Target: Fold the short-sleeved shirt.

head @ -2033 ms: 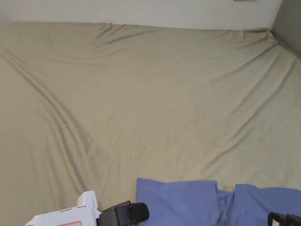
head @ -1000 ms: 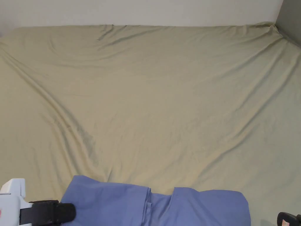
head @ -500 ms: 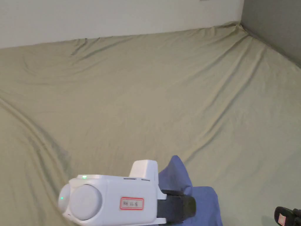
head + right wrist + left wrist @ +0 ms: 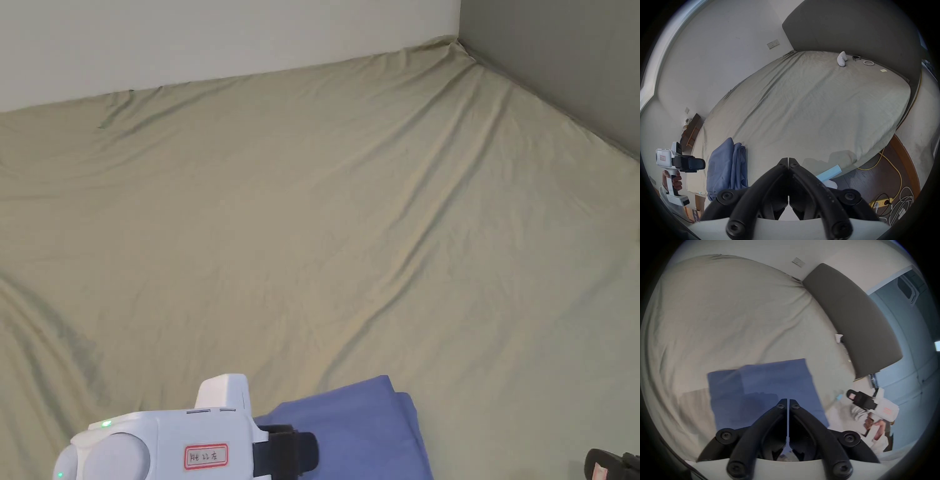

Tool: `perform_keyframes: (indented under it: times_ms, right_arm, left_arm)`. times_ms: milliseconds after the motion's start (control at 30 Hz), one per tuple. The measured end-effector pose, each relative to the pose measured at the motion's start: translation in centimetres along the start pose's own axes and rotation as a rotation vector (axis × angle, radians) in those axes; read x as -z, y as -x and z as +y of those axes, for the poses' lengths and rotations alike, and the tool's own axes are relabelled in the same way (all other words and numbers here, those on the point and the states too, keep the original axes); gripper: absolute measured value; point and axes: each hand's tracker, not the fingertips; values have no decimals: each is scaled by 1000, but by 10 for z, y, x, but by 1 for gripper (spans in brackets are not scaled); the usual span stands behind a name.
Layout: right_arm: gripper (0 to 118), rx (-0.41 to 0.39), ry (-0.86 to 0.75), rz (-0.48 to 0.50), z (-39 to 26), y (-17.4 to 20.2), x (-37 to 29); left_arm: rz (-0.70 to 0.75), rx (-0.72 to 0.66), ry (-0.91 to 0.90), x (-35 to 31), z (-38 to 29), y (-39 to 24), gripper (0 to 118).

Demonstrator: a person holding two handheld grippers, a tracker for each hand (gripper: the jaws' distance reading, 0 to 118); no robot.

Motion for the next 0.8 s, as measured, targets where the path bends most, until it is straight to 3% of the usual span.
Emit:
perform_keyframes:
  times_ms: [133,300,533,700,733,767,800]
  right_arm:
    - [1,-16,9,11,-1,5,2]
    - [1,-17,11,9,-1,5,2]
    - [1,-31,27,18,1,13,1]
    - [1,-184,51,91,4,57,10]
    - [1,-217,69,117,5,68,15]
    - [1,-257,79,142,6,80,21]
    - [1,-294,93,167,7,92,27]
  left_arm:
    - [-109,-9,110,35,-16,-14,0]
    - [-140,120,209,86,-33,-57,0]
    - [-304,122,251,91,-32,-81,0]
    - [-278,31,147,50,-35,-37,0]
    - [-280,-1,125,37,-34,-22,7]
    - [-262,-29,102,23,-34,-7,22]
    - [-249,-45,76,11,-34,7,49]
